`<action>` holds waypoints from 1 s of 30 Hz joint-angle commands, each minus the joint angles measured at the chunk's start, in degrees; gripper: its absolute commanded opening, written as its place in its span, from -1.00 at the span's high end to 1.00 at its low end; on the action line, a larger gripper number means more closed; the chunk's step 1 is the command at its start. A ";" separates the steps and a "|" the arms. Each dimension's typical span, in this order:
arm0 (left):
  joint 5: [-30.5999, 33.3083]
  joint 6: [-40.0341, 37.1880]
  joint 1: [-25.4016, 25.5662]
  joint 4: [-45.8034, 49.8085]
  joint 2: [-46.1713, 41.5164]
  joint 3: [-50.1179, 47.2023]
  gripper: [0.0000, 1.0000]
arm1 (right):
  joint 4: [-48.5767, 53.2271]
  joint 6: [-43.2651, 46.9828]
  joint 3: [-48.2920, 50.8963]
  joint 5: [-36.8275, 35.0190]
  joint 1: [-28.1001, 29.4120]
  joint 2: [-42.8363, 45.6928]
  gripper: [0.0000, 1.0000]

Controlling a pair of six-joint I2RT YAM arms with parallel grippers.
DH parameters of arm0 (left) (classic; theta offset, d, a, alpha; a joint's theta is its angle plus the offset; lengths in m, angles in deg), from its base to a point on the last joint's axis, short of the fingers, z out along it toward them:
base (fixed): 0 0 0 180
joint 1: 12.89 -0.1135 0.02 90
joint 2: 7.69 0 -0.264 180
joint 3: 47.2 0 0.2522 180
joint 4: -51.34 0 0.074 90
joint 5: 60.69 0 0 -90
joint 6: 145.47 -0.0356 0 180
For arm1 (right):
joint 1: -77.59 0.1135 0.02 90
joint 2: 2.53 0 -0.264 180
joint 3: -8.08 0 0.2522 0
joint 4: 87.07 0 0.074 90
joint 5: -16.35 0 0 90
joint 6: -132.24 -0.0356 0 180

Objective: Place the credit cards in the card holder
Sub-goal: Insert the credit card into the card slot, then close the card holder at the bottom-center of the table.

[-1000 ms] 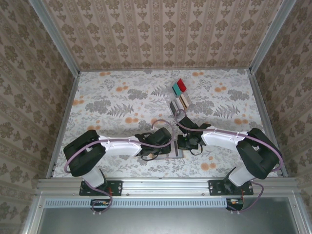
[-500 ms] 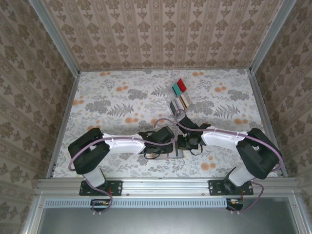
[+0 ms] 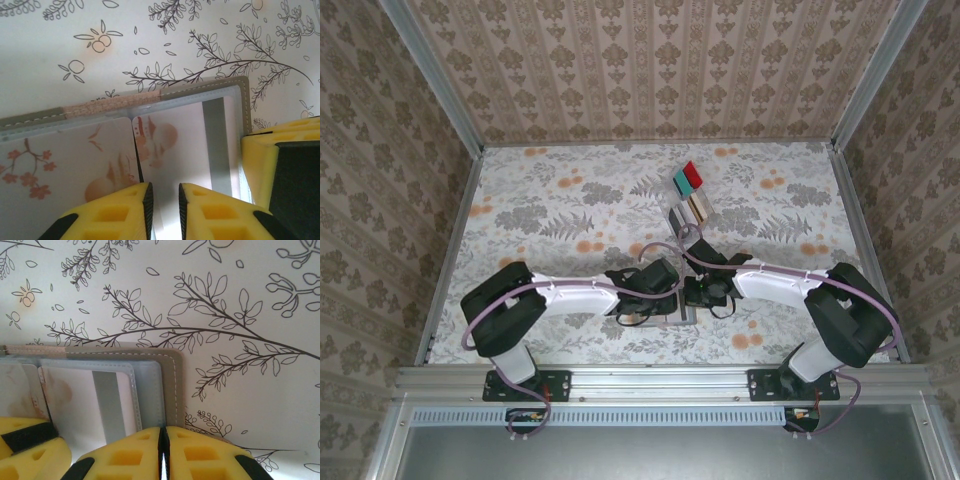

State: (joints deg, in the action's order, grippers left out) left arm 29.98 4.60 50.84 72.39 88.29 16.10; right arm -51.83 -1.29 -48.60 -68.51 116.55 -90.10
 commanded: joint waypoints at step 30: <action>-11.03 -1.18 -18.73 -2.88 -19.90 -14.66 -0.10 | 12.01 -0.08 -8.05 -2.60 -0.99 2.44 0.45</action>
State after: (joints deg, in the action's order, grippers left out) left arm 22.59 2.37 32.39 71.84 67.61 2.37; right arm -42.21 -1.44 -57.28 -71.54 115.72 -87.30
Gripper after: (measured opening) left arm 0.549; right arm 0.273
